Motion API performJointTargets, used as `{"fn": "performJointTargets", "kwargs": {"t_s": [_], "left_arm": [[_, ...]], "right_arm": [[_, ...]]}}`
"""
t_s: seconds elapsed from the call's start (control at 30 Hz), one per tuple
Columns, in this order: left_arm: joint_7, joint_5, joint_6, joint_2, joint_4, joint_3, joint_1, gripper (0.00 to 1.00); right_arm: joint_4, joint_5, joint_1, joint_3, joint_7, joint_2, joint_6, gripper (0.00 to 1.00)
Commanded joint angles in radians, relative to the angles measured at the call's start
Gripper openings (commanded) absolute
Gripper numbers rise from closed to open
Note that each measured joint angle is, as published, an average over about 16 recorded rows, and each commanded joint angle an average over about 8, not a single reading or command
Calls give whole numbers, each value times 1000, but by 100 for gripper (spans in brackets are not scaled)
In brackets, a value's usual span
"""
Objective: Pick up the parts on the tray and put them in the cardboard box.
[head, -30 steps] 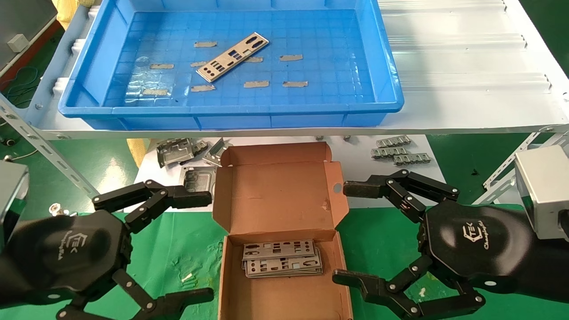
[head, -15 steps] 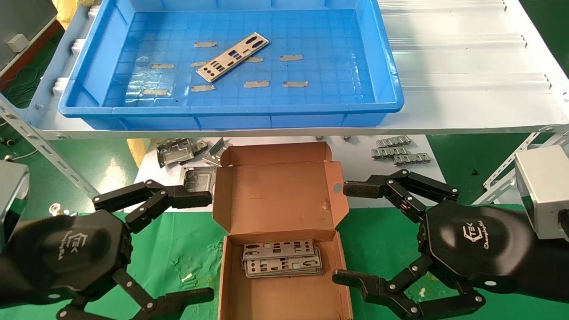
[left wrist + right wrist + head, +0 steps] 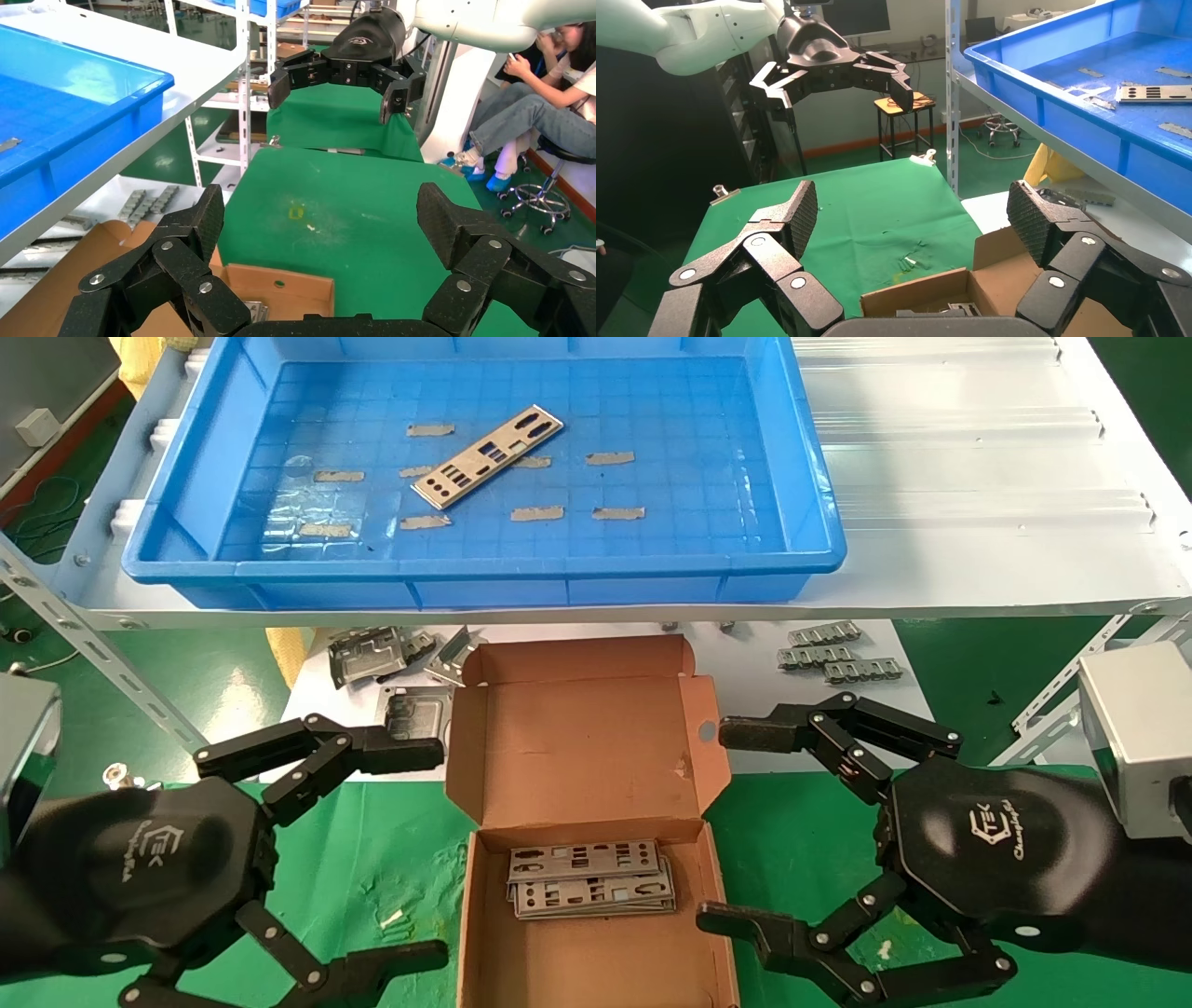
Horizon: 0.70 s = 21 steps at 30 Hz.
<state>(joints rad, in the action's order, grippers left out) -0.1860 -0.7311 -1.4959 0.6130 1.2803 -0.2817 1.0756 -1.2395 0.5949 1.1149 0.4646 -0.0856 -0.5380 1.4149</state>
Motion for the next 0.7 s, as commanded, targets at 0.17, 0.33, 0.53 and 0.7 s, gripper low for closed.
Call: {"fn": "performJointTargets", "kwargs": {"t_s": [0.17, 0.33, 0.53, 0.7], "left_arm": [[0, 0, 0, 0, 0, 0, 0, 100], [0, 0, 0, 0, 0, 0, 0, 100], [0, 0, 0, 0, 0, 0, 0, 100], [0, 0, 0, 0, 0, 0, 0, 100]], "right_arm": [[0, 0, 0, 0, 0, 0, 0, 100], [0, 0, 0, 0, 0, 0, 0, 100], [0, 0, 0, 0, 0, 0, 0, 100], [0, 0, 0, 0, 0, 0, 0, 100]]}}
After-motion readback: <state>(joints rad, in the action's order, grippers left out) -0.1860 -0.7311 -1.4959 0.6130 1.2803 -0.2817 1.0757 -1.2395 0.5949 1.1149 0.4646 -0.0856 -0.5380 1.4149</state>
